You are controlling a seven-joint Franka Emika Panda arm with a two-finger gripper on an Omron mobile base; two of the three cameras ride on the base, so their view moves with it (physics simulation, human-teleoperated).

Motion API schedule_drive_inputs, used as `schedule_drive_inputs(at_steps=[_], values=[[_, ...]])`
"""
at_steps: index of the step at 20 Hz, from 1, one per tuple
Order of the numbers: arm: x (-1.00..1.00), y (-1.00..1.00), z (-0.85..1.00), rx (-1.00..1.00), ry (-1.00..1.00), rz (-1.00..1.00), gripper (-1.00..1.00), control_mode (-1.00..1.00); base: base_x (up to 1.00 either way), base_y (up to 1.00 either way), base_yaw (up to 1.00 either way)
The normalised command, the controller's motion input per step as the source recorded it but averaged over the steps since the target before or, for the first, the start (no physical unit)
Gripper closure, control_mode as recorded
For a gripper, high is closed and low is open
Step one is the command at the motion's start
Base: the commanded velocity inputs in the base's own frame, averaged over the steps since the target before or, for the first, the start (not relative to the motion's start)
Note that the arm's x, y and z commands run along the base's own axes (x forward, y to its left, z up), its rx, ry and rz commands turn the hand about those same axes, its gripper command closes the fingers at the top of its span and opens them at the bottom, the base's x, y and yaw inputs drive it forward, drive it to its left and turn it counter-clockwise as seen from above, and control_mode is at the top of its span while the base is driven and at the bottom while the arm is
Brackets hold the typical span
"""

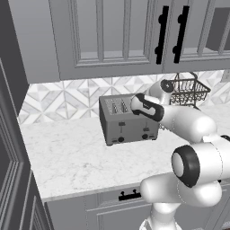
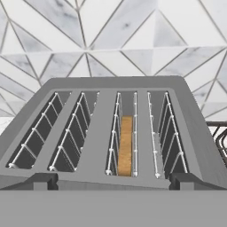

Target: Start the toaster. Once the lever pops up, take the bread to the plate on the dining counter.

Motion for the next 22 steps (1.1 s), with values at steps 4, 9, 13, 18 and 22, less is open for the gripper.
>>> schedule_drive_inputs(at_steps=[4, 9, 13, 18, 22], values=[[0.0, 0.0, 0.0, 0.0, 0.0, 0.0, -1.0, -1.0, 0.0, 0.0, 0.0], [0.0, 0.0, 0.0, 0.0, 0.0, 0.0, -1.0, -1.0, 0.0, 0.0, 0.0], [0.0, 0.0, 0.0, 0.0, 0.0, 0.0, -1.0, -1.0, 0.0, 0.0, 0.0], [0.0, 0.0, 0.0, 0.0, 0.0, 0.0, -1.0, -1.0, 0.0, 0.0, 0.0], [0.0, 0.0, 0.0, 0.0, 0.0, 0.0, -1.0, -1.0, 0.0, 0.0, 0.0]])
